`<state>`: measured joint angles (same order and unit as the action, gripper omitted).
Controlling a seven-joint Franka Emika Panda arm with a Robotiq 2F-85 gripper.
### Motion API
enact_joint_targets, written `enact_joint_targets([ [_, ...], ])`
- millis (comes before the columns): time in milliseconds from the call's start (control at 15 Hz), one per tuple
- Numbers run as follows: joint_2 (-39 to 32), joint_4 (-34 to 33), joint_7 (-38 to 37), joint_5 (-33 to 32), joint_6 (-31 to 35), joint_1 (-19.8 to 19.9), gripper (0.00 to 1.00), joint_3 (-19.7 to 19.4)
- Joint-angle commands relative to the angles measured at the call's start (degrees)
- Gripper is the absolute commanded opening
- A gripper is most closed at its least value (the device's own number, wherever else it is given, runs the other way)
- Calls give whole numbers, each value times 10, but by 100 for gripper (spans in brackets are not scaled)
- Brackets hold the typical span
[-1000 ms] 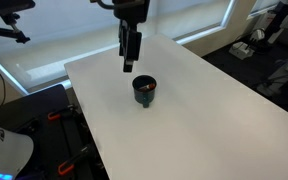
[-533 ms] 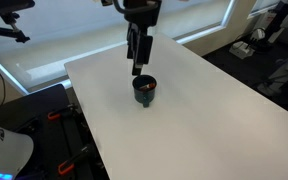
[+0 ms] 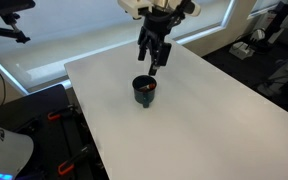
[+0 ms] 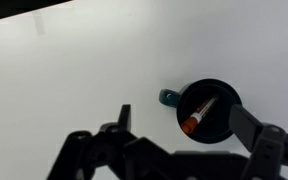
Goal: Put the marker on the table
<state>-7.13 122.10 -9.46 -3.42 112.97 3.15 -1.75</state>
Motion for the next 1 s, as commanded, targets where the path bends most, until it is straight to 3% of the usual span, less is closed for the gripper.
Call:
enact_joint_targets([
  [0,-4,-1,0,1,-1,-5,100,-5],
  [400,0,-1,0,0,-1,-3,100,-8],
  [933,-62,-59,37,22,-8,1,100,-8],
])
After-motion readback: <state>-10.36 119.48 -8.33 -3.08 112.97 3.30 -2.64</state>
